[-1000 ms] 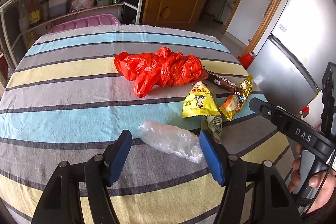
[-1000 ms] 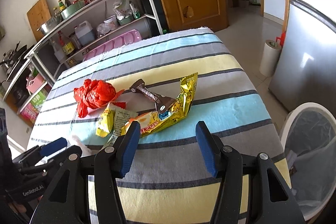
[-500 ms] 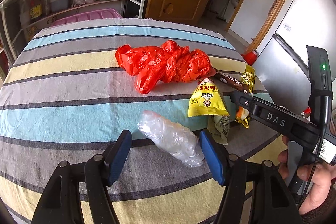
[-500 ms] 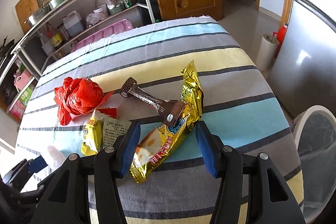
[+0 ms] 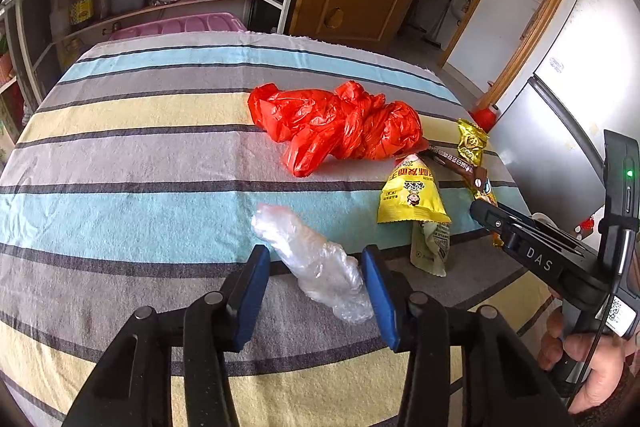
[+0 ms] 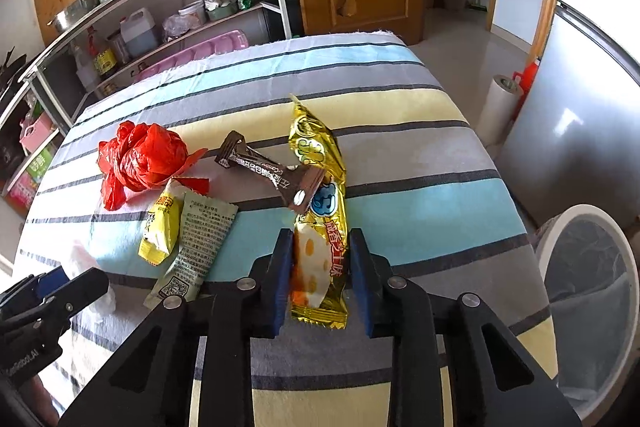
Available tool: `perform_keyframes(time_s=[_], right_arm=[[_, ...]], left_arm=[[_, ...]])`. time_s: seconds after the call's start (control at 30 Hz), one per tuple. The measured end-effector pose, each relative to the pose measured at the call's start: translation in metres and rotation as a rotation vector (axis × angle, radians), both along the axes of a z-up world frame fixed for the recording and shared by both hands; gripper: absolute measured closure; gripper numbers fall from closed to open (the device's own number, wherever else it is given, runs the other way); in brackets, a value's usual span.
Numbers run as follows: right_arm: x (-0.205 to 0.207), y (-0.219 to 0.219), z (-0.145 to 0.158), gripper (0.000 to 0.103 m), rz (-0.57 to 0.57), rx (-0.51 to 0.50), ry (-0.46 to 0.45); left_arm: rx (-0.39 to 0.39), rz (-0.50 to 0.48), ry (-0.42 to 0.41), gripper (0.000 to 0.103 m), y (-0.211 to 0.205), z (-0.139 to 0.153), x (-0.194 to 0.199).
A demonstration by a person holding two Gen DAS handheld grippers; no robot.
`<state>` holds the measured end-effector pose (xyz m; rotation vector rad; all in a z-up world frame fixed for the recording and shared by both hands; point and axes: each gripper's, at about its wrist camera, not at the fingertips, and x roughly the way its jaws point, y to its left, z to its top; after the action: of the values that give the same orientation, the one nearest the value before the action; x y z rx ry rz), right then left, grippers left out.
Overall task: Collect trash
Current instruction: 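Grasp the clear plastic wrap with the left gripper while the right gripper grasps the long gold wrapper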
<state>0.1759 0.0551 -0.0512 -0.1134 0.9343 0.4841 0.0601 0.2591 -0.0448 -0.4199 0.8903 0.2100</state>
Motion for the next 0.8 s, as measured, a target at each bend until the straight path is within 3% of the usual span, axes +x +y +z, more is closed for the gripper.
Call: perform_keyframes(time_s=[0.17,0.8], right_arm=[[-0.005,-0.003,0.000,0.081,0.004,0.005,-0.003],[-0.024,-0.034,0.001,0.089,0.007,0.099,-0.008]], left_arm=[[0.004,0.010,-0.002,0.072,0.004,0.000,-0.005],[0.036,-0.068,-0.024,0.073,-0.022,0.010,-0.010]])
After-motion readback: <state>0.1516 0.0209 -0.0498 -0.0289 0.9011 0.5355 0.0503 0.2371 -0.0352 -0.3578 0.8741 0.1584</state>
